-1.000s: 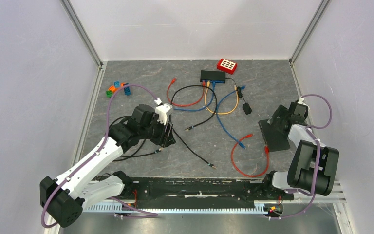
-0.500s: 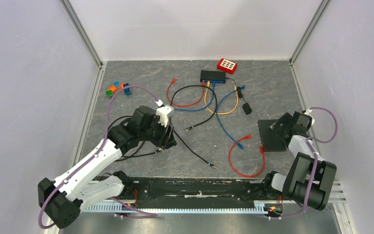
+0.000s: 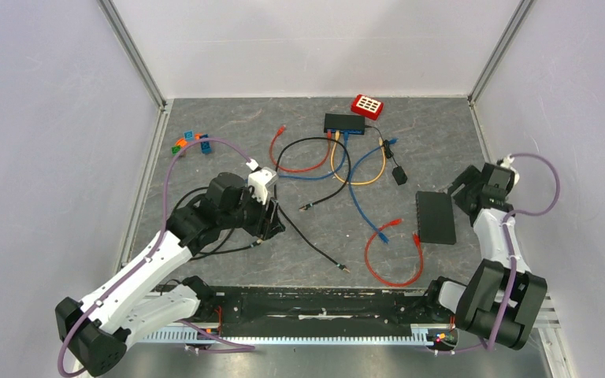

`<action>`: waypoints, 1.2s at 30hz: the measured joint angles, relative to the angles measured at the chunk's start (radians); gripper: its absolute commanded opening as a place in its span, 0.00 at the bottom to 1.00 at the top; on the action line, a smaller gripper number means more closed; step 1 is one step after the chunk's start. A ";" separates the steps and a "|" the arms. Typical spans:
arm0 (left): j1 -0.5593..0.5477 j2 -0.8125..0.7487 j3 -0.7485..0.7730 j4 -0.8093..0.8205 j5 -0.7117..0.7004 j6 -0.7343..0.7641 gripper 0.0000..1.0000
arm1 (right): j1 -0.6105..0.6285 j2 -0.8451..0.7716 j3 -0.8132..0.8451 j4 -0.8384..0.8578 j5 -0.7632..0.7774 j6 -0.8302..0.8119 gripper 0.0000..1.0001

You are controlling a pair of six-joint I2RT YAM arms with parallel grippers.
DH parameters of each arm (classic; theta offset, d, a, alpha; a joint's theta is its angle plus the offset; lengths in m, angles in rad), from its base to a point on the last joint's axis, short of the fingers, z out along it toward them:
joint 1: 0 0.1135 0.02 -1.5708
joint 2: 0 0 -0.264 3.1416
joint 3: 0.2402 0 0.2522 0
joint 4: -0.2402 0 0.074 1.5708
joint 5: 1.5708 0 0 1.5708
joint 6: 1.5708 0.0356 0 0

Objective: Insert the plug into the switch port
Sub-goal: Move the switch port to the center of the board.

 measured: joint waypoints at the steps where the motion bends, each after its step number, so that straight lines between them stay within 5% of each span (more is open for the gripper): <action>1: 0.000 -0.008 0.000 0.010 0.007 0.000 0.60 | 0.015 -0.011 0.039 -0.017 0.002 -0.033 0.78; 7: 0.000 0.058 -0.001 0.106 0.183 -0.003 0.57 | 0.199 -0.094 0.106 -0.067 -0.092 -0.154 0.74; 13: -0.035 0.309 -0.001 0.172 0.322 -0.009 0.57 | 0.345 -0.243 -0.007 -0.079 -0.215 -0.163 0.66; 22: -0.095 0.433 0.143 0.208 0.233 -0.010 0.56 | 0.354 -0.351 -0.208 -0.124 -0.220 -0.089 0.53; 36: -0.305 0.647 0.285 0.403 -0.064 -0.009 0.54 | 0.406 -0.407 -0.124 -0.087 -0.094 0.041 0.59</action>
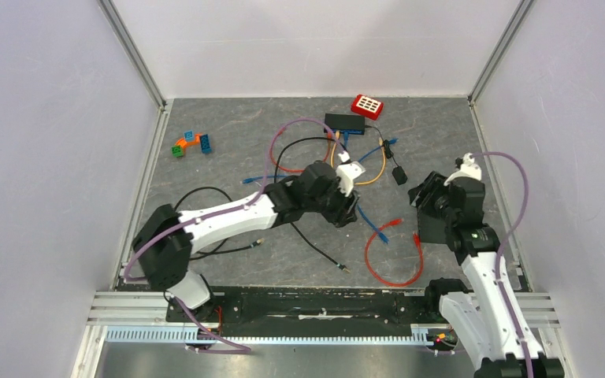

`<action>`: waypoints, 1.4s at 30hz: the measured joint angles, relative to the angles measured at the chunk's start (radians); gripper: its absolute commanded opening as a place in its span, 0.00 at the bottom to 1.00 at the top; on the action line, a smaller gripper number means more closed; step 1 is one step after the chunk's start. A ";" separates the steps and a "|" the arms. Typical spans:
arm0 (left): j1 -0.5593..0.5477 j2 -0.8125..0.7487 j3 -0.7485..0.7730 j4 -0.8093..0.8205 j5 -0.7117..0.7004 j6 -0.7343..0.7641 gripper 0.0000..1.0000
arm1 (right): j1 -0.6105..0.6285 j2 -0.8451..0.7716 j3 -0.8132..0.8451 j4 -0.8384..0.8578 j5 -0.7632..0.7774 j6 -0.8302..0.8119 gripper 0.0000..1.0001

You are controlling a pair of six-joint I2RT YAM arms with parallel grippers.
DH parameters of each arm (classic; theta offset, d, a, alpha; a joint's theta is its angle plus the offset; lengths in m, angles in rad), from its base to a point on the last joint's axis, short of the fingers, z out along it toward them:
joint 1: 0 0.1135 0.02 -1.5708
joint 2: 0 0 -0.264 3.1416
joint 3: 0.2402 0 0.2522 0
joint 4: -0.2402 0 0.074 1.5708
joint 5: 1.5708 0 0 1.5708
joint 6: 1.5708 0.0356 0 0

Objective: Insert the plug into the switch port
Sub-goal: Move the switch port to the center of the board, then pick up the connector from the center of the board.

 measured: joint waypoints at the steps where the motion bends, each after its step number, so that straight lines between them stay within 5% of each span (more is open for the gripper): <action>1: -0.016 0.035 0.027 0.023 -0.018 0.006 0.54 | 0.000 -0.024 0.024 0.003 0.019 -0.002 0.59; 9: -0.090 0.334 0.247 0.152 -0.079 0.037 0.52 | 0.002 -0.243 0.152 -0.014 0.136 -0.028 0.62; 18: -0.155 0.605 0.409 0.224 -0.128 0.067 0.49 | 0.020 -0.258 0.205 -0.068 0.166 -0.043 0.63; 26: -0.171 0.690 0.443 0.231 -0.156 0.073 0.47 | 0.027 -0.267 0.290 -0.109 0.227 -0.065 0.64; 33: -0.173 0.708 0.457 0.244 -0.180 0.082 0.32 | 0.032 -0.267 0.325 -0.110 0.246 -0.072 0.64; 38: -0.202 0.706 0.437 0.268 -0.244 0.103 0.05 | 0.033 -0.265 0.325 -0.111 0.265 -0.076 0.65; 42: -0.228 0.678 0.375 0.314 -0.270 0.111 0.02 | 0.033 -0.257 0.324 -0.109 0.267 -0.075 0.65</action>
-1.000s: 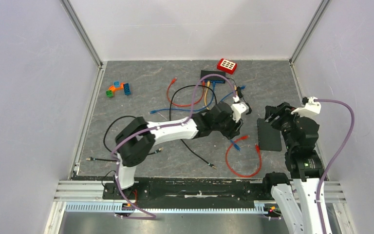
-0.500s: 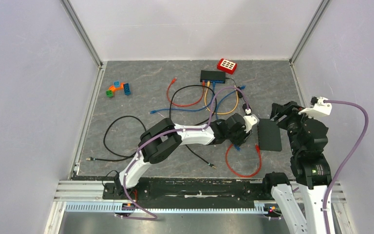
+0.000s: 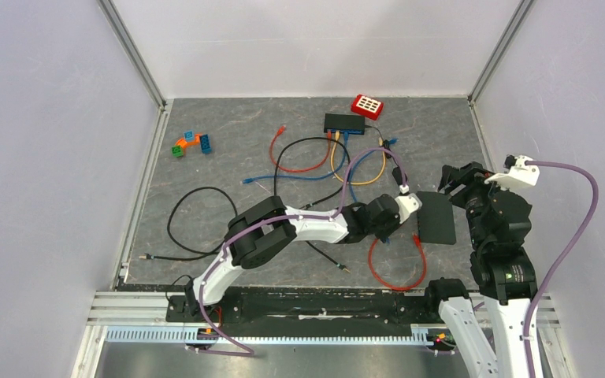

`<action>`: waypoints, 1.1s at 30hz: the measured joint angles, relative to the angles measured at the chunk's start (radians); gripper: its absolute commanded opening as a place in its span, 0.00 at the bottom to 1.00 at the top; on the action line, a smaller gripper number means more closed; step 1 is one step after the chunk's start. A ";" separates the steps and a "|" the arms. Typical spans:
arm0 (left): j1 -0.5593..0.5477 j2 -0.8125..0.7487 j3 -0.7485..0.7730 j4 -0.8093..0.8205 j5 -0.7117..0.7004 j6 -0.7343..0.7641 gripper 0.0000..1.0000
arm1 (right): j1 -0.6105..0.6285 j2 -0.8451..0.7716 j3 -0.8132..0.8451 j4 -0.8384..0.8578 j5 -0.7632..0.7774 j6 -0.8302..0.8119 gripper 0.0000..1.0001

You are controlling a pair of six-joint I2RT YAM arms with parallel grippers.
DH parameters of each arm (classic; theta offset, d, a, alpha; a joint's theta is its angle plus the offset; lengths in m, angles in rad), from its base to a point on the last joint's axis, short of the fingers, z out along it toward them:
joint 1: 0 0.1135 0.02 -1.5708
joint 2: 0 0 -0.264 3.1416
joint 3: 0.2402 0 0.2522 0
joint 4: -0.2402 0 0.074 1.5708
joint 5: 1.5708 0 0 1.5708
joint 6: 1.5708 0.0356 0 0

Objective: Insert the plug into the switch port
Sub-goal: Pick up the connector from the center of the board.

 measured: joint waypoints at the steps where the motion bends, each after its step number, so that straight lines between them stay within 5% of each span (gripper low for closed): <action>1: -0.003 -0.012 -0.021 0.011 -0.006 0.000 0.02 | 0.000 0.002 -0.003 0.003 -0.003 0.003 0.65; 9: 0.010 -0.123 -0.185 0.042 -0.008 -0.003 0.02 | 0.000 -0.002 -0.129 0.075 -0.080 0.043 0.69; 19: 0.107 -0.261 -0.329 0.076 -0.005 -0.009 0.02 | 0.000 0.077 -0.396 0.209 -0.361 0.078 0.71; 26: 0.136 -0.345 -0.398 0.121 0.023 -0.008 0.02 | 0.000 0.293 -0.477 0.422 -0.669 0.058 0.71; 33: 0.144 -0.414 -0.442 0.159 0.077 -0.007 0.02 | 0.000 0.445 -0.486 0.509 -0.823 -0.013 0.70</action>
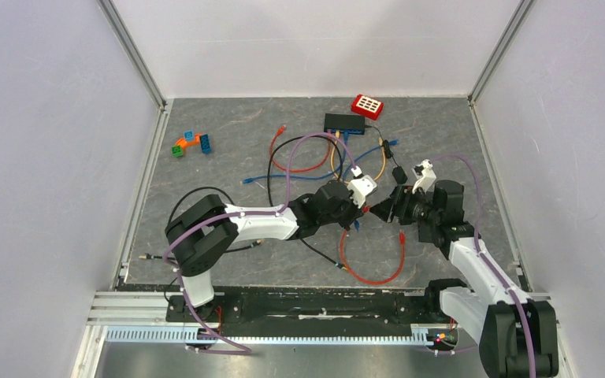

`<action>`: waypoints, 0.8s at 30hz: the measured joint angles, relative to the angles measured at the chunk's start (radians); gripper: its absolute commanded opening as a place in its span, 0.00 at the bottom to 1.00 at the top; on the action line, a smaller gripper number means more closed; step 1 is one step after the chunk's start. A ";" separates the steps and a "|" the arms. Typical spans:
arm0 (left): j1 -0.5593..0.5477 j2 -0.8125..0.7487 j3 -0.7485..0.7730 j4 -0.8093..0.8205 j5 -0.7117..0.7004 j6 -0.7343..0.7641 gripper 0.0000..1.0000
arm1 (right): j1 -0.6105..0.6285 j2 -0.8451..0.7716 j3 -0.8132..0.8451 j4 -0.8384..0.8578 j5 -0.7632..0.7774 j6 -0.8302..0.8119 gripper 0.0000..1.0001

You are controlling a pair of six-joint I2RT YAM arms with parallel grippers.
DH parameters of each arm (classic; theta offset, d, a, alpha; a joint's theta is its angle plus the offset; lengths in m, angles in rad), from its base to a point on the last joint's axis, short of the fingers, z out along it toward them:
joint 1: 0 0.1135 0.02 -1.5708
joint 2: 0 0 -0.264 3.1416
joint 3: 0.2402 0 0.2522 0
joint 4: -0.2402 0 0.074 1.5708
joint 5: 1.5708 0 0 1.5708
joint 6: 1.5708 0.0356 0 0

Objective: Insert the plug into the switch port
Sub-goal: Pick up the connector from the center of the board.

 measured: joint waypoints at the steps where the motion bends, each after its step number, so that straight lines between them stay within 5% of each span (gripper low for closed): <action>1: 0.002 -0.003 0.000 0.006 0.006 0.000 0.02 | 0.000 0.020 0.000 0.008 -0.012 -0.010 0.70; 16: 0.009 -0.018 -0.017 0.028 0.061 0.006 0.02 | -0.002 0.201 -0.005 0.203 -0.174 0.003 0.58; 24: 0.009 -0.047 -0.049 0.058 0.078 0.007 0.02 | -0.002 0.240 -0.038 0.301 -0.197 0.096 0.40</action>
